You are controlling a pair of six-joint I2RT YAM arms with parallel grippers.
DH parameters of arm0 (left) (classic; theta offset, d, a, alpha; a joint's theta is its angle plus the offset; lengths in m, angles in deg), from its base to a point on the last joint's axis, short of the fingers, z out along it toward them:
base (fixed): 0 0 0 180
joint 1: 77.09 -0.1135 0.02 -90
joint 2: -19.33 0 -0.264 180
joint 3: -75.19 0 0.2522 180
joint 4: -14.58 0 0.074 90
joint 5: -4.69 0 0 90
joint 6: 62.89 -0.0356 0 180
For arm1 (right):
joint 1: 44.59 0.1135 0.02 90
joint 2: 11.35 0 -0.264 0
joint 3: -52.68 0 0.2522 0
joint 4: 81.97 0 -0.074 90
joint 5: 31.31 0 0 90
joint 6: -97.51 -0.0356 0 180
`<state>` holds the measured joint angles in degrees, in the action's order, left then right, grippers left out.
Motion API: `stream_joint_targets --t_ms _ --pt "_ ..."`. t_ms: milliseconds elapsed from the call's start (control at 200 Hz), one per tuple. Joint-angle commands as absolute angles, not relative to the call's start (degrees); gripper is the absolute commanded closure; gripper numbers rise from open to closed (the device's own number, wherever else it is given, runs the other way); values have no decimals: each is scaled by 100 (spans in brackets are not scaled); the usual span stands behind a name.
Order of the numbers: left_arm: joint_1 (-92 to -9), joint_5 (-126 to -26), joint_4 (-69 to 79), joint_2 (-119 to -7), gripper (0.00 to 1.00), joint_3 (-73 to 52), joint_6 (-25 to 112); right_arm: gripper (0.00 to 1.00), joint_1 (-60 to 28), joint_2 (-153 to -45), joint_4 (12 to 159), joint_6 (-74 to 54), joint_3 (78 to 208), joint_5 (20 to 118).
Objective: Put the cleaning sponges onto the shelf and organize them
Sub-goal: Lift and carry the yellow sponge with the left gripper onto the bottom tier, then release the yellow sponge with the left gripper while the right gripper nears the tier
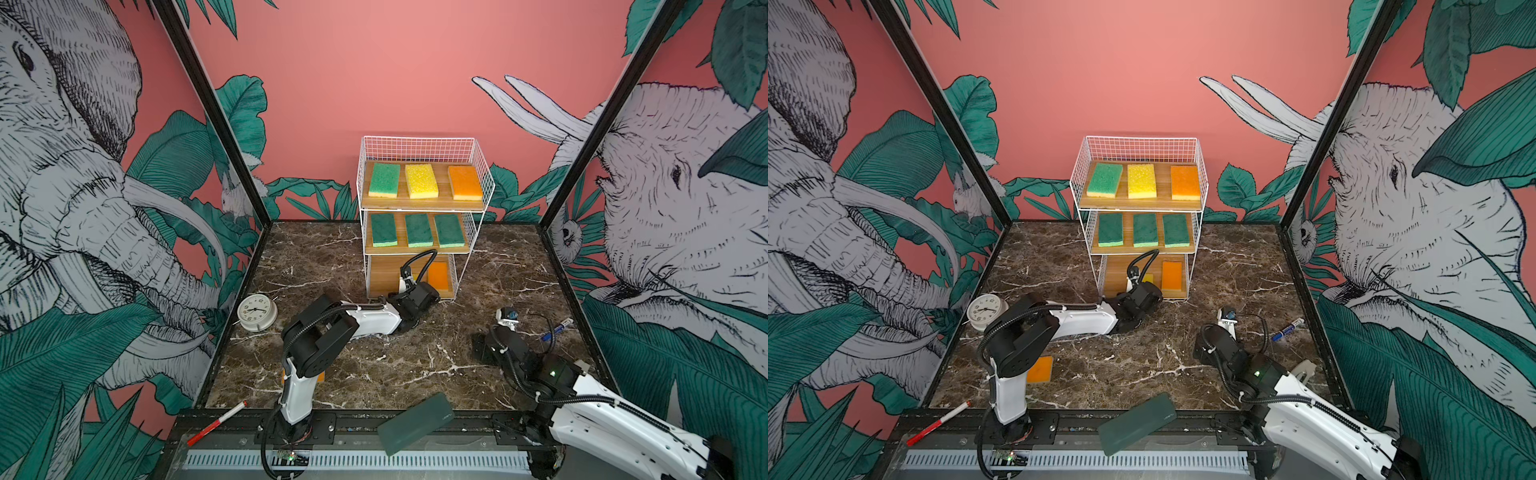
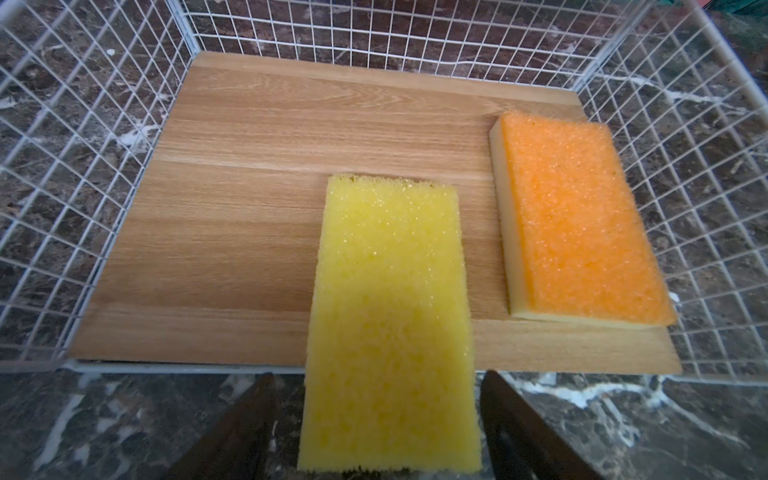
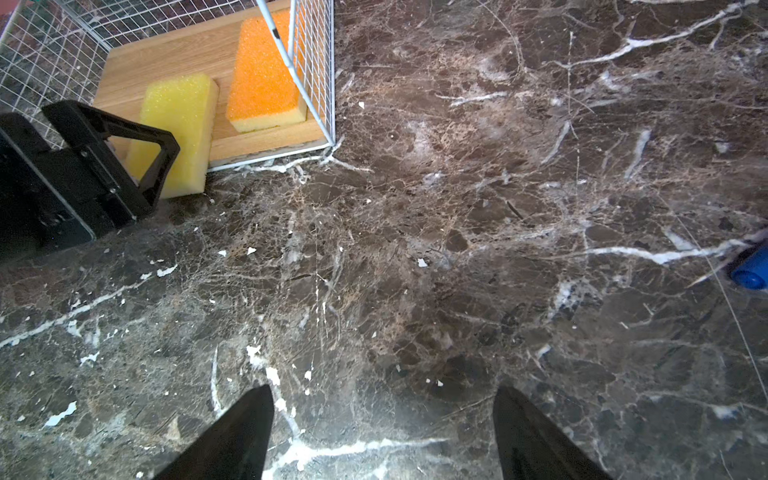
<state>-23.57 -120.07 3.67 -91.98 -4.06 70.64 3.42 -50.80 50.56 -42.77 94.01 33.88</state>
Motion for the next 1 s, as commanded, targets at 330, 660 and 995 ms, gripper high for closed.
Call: stream_joint_targets --t_ms 330,660,995 --pt "-2172 -11953 130 -7585 22 395 6841 25 344 -5775 5995 -3367 9401 4172" --pt "-1785 -12200 -1092 -5794 34 1250 7317 64 360 -7230 7950 -2044 9636 5322" --pt "-2454 -11439 -1910 -3568 55 1926 7219 90 359 -9125 8762 -1625 10659 6220"
